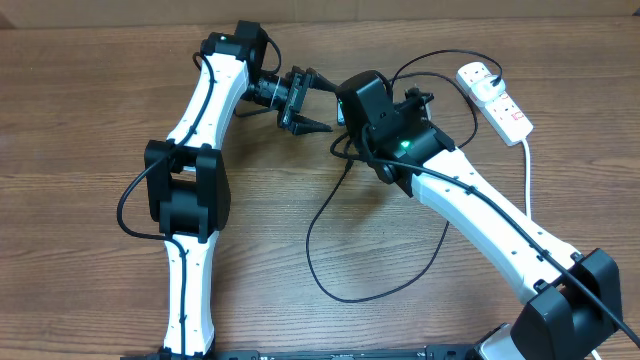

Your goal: Plug charger to phone and switch on socket

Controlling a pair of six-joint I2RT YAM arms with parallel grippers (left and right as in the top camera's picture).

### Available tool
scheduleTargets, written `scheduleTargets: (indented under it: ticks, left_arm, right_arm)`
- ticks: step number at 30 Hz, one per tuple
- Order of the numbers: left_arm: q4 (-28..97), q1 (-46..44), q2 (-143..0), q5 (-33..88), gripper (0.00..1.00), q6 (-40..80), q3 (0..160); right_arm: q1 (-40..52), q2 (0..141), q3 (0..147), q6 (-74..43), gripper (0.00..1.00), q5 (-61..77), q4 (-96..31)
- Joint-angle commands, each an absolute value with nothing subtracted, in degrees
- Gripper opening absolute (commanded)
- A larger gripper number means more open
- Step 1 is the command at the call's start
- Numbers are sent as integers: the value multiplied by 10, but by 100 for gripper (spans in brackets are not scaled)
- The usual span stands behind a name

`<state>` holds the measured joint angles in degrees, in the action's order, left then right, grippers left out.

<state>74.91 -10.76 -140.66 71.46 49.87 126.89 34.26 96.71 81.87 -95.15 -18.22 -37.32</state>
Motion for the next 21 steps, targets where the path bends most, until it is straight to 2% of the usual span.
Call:
scheduleTargets:
  ticks: [1, 10, 16, 21]
  left_arm:
    - [747, -109, -1405, 746, 68, 519, 1281]
    - [747, -109, -1405, 746, 53, 549, 1281]
    - [747, -109, -1405, 746, 42, 549, 1281]
    - [747, -109, -1405, 746, 40, 549, 1281]
  right_arm:
    - [344, 938, 840, -1045, 4, -136, -367]
    - [344, 938, 840, -1090, 4, -97, -371]
    - [344, 938, 840, -1192, 8, -88, -396]
    - [344, 938, 840, -1214, 9, -67, -390]
